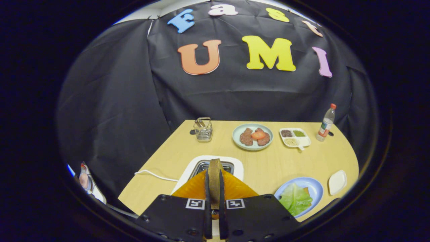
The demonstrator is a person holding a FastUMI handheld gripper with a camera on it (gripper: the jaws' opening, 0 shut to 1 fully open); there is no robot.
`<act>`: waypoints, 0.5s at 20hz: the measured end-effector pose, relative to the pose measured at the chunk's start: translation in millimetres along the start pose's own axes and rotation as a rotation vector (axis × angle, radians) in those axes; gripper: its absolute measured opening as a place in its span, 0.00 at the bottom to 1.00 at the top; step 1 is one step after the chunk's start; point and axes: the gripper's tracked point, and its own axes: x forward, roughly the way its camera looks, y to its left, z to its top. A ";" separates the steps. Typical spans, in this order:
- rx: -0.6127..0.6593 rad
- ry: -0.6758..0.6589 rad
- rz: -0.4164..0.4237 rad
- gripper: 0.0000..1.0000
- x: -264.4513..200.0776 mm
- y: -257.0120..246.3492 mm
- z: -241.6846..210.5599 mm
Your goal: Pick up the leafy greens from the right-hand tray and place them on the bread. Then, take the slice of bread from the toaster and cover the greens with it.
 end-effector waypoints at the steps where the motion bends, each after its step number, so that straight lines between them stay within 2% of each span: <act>1: 0.002 -0.021 -0.001 0.08 -7.2 0.4 9.8; 7: 0.028 -0.156 -0.009 0.08 -64.8 -14.3 71.0; 10: 0.035 -0.199 -0.036 0.08 -82.1 -40.8 78.9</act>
